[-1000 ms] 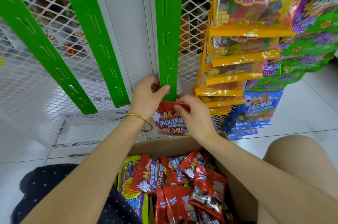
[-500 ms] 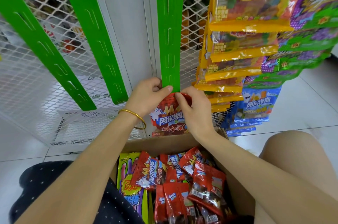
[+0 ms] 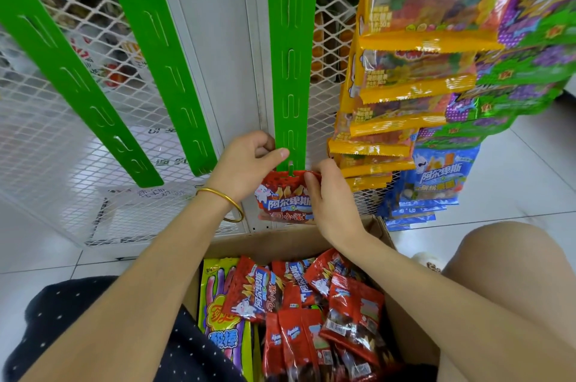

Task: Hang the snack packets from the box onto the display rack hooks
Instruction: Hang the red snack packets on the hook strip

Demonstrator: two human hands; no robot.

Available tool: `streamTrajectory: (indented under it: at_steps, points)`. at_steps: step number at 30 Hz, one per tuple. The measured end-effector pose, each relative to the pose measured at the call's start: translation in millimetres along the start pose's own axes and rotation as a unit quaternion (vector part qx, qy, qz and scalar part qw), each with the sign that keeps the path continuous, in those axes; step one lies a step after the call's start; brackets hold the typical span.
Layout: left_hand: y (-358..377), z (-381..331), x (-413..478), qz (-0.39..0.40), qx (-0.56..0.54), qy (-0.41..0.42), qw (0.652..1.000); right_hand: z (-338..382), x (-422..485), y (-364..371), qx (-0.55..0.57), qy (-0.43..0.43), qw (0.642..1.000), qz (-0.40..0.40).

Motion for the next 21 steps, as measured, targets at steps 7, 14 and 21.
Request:
streamTrajectory:
  at_steps: [7,14,21]
  points:
    - [2,5,-1,-0.012,-0.014,0.027,0.999,-25,-37,-1,0.024,0.125,0.992,0.000]
    - [2,8,1,-0.004,-0.024,0.027,0.999,-69,-86,59,-0.072,0.138,0.877,0.455]
    - [2,10,2,-0.002,-0.030,0.027,0.999,-81,-125,92,-0.170,0.033,0.792,0.585]
Point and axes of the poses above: each hand's wrist, its own x-axis towards the middle knuckle, its own y-axis out of the palm, z = x × y, the point moved 2 cm from there along x, towards the middle knuckle, and after that the axes turned 3 degrees about -y, right-handed, at the moved point
